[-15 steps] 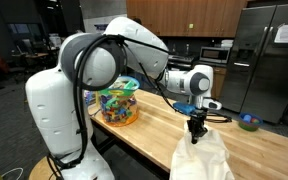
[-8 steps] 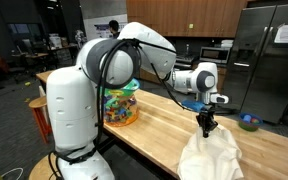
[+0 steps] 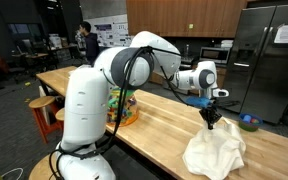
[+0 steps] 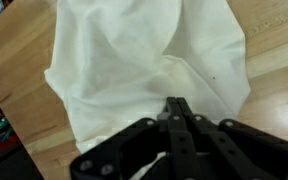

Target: Move the bag side to side and in circles

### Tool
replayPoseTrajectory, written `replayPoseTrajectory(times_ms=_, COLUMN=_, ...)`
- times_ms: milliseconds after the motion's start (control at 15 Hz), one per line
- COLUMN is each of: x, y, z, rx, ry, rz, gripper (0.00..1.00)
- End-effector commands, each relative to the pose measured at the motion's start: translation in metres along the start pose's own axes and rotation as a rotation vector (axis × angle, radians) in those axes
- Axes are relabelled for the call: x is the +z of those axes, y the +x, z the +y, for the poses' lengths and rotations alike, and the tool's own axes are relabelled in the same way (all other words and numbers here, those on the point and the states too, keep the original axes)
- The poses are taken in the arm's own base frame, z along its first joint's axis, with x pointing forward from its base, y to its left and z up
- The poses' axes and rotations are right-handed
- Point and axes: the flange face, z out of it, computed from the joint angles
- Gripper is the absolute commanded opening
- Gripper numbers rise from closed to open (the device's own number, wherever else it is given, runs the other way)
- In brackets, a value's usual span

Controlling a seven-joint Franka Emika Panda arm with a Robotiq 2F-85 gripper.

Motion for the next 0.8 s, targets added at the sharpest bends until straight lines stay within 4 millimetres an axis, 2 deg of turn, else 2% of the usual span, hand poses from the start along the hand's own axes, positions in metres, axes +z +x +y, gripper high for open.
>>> replayPoseTrajectory(times_ms=0, x=-0.016, y=0.020, z=-0.017, rx=-0.069, ry=0.004, rz=0.052, gripper=0.00)
replayPoseTrajectory(times_ms=333, x=-0.040, y=0.022, z=-0.049, rx=-0.151, ry=0.056, rz=0.091, gripper=0.00)
replayPoseTrajectory(times_ms=733, x=-0.070, y=0.011, z=-0.089, rx=-0.180, ry=0.189, rz=0.136, gripper=0.00)
